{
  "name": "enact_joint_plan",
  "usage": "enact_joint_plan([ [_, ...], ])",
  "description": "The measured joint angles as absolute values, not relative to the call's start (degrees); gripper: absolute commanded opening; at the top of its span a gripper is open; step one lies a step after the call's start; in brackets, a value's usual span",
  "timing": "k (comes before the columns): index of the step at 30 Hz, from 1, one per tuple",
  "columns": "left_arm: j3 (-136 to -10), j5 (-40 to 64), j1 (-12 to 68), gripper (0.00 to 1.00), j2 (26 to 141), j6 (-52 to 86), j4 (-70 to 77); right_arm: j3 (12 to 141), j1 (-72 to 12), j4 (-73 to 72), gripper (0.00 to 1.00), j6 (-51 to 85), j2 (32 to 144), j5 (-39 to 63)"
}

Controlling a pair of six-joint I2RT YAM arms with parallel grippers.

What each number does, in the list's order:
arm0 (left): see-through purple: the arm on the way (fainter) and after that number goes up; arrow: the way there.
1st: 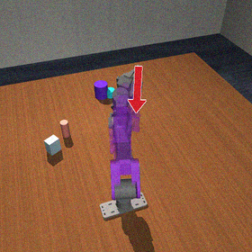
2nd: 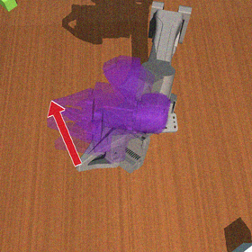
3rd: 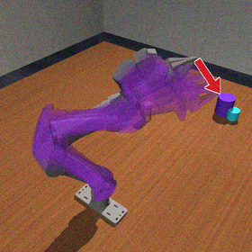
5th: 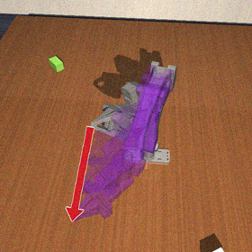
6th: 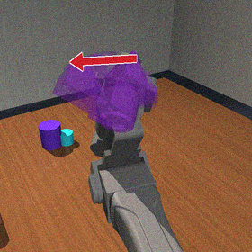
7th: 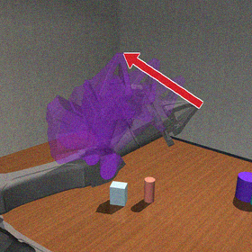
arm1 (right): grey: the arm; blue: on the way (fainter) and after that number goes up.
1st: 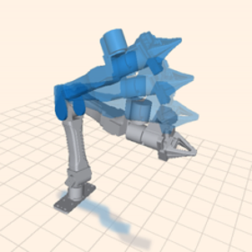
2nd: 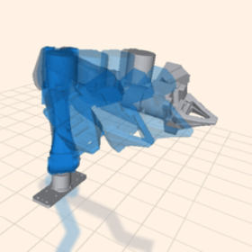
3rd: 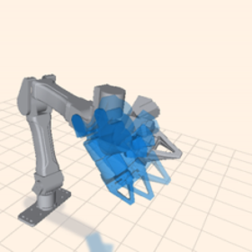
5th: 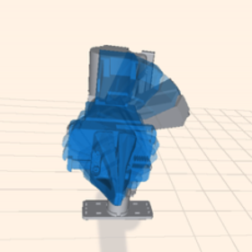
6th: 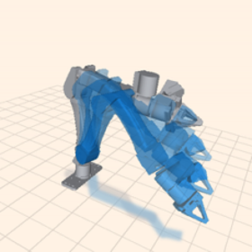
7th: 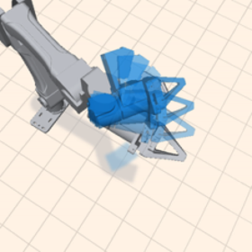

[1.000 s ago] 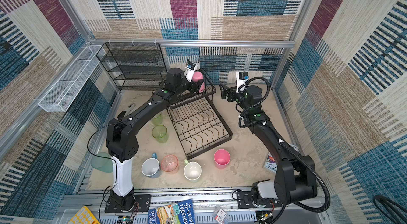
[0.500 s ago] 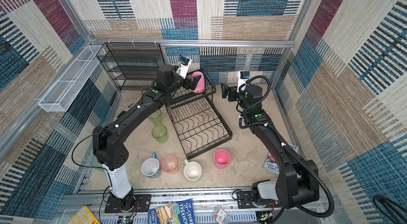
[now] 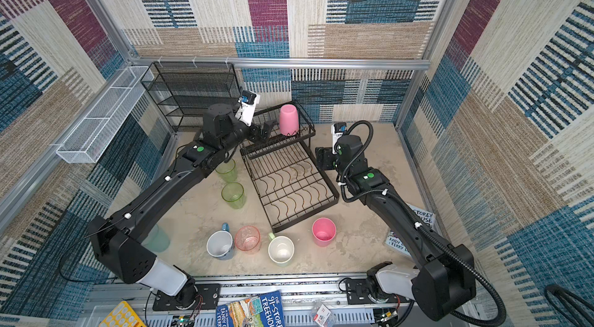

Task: Load cups into a dish rack
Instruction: Place the cup upside down at the dish rack, then pick up the cup from the bottom-center of the table.

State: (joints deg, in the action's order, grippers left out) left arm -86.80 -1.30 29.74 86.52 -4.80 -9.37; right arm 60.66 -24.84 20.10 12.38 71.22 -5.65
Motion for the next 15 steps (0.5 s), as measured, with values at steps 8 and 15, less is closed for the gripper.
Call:
enact_joint_plan([
  [8,-82.28,-3.84,29.74,0.96,79.37,-1.21,-18.76,61.08,-30.85,30.24,0.74,15.00,71.61,-7.09],
  [15,-82.39,-4.29,29.28,0.95,75.44,-0.23,-30.41,61.45,-36.12,39.51,0.68,18.28,72.77,-7.07],
])
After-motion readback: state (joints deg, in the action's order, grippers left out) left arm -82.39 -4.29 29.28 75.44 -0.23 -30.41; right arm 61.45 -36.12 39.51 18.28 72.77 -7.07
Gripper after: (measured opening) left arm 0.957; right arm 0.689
